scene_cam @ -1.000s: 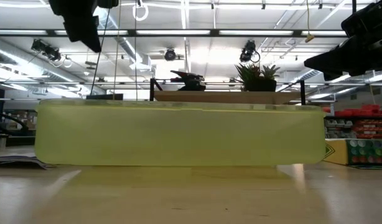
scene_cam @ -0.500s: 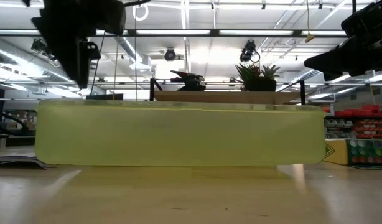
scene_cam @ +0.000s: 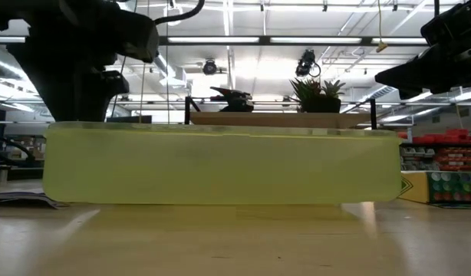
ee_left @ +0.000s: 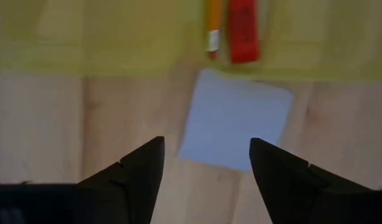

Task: Pack school essentials
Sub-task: Put the blue sticky note into the yellow supply box

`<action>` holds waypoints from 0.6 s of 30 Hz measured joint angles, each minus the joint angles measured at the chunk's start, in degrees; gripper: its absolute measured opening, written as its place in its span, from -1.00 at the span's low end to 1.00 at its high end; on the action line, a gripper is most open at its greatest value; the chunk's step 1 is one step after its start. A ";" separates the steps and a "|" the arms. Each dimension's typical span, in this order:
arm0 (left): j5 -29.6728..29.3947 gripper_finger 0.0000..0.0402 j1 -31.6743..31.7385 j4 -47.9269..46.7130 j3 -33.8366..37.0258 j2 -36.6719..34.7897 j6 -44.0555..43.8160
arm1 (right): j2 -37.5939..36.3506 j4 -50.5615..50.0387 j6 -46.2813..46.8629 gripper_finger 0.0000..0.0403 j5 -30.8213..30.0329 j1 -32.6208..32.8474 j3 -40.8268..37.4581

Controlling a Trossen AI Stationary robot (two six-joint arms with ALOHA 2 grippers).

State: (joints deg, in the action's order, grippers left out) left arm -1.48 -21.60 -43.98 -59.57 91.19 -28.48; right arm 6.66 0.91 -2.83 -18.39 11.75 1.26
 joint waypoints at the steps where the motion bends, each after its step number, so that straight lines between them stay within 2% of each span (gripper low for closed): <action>1: 0.14 0.20 -0.42 0.31 0.00 0.43 0.24 | 0.00 0.03 -0.01 -0.79 0.00 0.02 0.00; 11: 0.34 0.17 -2.41 4.19 0.00 3.44 5.17 | 0.00 0.02 0.00 -0.79 0.00 0.00 0.00; 18: -0.95 0.09 -5.23 7.62 0.00 3.46 -0.72 | 0.00 0.02 0.00 -0.79 0.00 0.00 0.00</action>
State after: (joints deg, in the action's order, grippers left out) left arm -2.44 -26.82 -36.36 -59.57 94.65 -29.20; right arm 6.66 0.93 -2.83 -18.39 11.75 1.26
